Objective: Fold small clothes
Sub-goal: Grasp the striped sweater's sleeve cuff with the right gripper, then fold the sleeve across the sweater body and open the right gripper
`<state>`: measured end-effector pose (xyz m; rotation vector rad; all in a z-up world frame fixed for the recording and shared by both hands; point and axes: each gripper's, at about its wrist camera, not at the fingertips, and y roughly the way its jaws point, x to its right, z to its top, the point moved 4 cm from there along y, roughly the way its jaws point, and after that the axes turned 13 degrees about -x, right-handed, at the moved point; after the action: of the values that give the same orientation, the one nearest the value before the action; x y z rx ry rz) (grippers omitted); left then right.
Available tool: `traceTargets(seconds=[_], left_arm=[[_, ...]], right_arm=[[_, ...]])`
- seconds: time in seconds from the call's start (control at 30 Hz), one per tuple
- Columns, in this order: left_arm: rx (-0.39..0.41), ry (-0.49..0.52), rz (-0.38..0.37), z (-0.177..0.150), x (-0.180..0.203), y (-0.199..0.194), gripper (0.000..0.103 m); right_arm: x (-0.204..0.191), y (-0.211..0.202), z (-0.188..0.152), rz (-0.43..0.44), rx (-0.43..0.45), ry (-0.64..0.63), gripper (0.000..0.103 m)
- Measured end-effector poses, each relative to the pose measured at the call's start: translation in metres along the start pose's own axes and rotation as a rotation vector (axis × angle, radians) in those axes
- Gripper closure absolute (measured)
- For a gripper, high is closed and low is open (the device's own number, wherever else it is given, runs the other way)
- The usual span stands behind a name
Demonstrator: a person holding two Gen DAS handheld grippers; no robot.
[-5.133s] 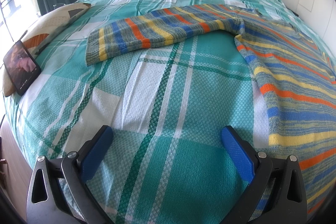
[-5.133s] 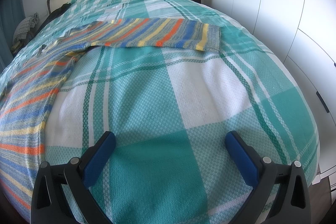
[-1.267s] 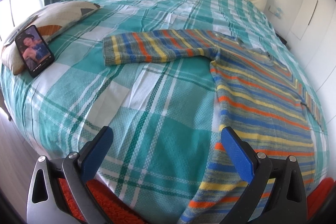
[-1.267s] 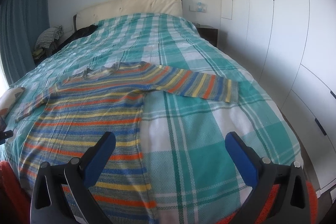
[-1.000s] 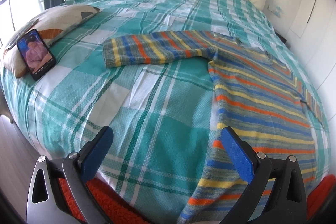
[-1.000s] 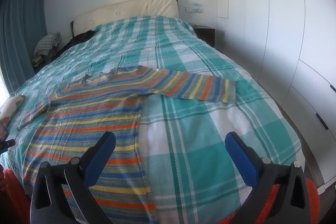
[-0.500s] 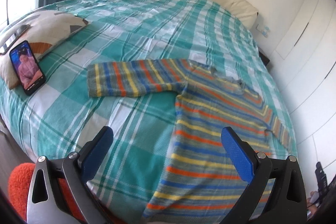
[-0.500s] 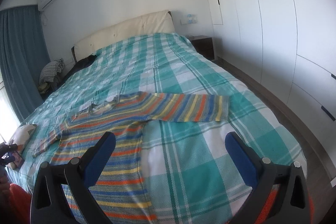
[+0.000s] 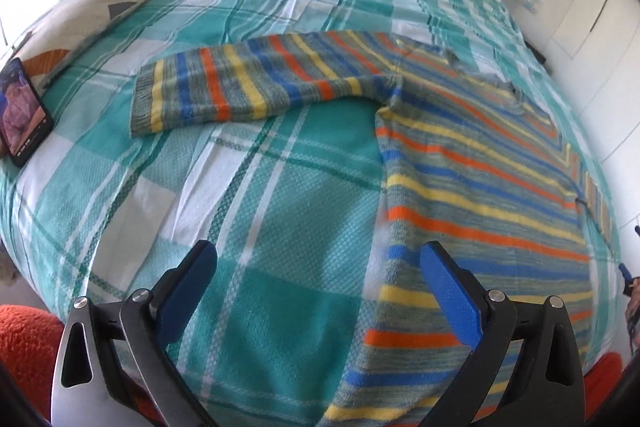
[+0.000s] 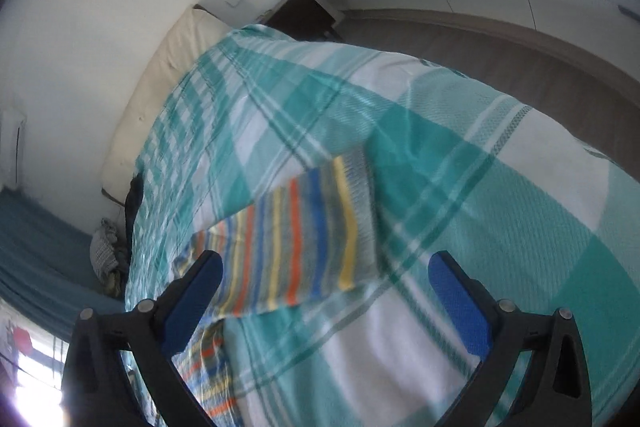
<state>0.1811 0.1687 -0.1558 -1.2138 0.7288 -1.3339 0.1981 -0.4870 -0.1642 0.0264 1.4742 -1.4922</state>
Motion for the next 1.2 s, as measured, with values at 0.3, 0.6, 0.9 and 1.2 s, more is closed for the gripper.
traceTargets(seconds=[0.3, 0.6, 0.9, 1.2], left_arm=[[-0.025, -0.027, 0.029, 0.006, 0.003, 0.018, 0.001], [0.009, 0.003, 0.033, 0.006, 0.006, 0.009, 0.001], [0.037, -0.008, 0.025, 0.02, -0.003, 0.007, 0.001], [0.021, -0.079, -0.033, 0.02, -0.026, 0.004, 0.001]], right_arm=[[-0.023, 0.079, 0.034, -0.199, -0.28, -0.216, 0.068], [-0.165, 0.057, 0.02, -0.269, -0.179, -0.478, 0.099], [-0.404, 0.143, -0.103, 0.163, -0.378, -0.764, 0.076], [-0.36, 0.202, -0.155, 0.137, -0.527, -0.687, 0.019]])
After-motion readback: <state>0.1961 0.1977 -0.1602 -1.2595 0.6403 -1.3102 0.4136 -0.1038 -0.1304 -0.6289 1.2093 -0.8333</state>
